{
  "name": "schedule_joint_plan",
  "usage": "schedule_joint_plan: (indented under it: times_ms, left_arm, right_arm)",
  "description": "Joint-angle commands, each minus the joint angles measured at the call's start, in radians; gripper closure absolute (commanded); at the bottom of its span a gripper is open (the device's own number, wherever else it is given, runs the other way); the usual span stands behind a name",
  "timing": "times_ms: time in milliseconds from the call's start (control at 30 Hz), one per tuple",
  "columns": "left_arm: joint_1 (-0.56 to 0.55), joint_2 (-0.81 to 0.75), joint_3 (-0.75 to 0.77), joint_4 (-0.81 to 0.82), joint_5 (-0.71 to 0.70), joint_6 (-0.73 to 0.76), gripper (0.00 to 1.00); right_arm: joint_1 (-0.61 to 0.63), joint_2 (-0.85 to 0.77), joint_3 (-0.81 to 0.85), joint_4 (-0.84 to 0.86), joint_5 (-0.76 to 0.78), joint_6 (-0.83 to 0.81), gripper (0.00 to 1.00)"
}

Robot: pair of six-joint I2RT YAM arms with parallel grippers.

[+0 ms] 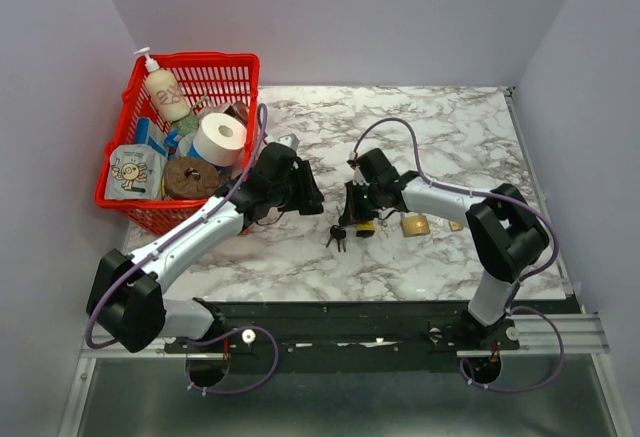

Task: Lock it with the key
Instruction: Place the key at the center of the board.

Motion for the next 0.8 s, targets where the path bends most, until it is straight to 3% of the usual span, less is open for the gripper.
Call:
schedule_joint_plan:
  times_ms: [0, 433, 533, 567, 700, 767]
  left_arm:
    - [-0.021, 0.047, 0.022, 0.014, 0.021, -0.018, 1.0]
    - [-0.035, 0.214, 0.05, -0.056, 0.044, -0.035, 1.0]
    - [-0.035, 0.248, 0.054, -0.064, 0.046, -0.038, 1.0]
    - [-0.036, 0.262, 0.054, -0.064, 0.044, -0.041, 1.0]
    - [-0.035, 0.297, 0.061, -0.078, 0.044, -0.037, 1.0]
    - [-0.038, 0.315, 0.065, -0.087, 0.04, -0.035, 1.0]
  right_arm:
    - [-0.005, 0.037, 0.047, -0.029, 0.05, -0.018, 0.93]
    - [-0.006, 0.094, 0.125, -0.107, 0.099, -0.052, 0.87]
    - [-0.006, 0.092, 0.131, -0.118, 0.099, -0.052, 0.72]
    - [-0.006, 0.087, 0.133, -0.118, 0.096, -0.05, 0.61]
    - [-0.006, 0.061, 0.143, -0.121, 0.081, -0.052, 0.5]
    - [-0.006, 0.04, 0.148, -0.123, 0.076, -0.053, 0.36]
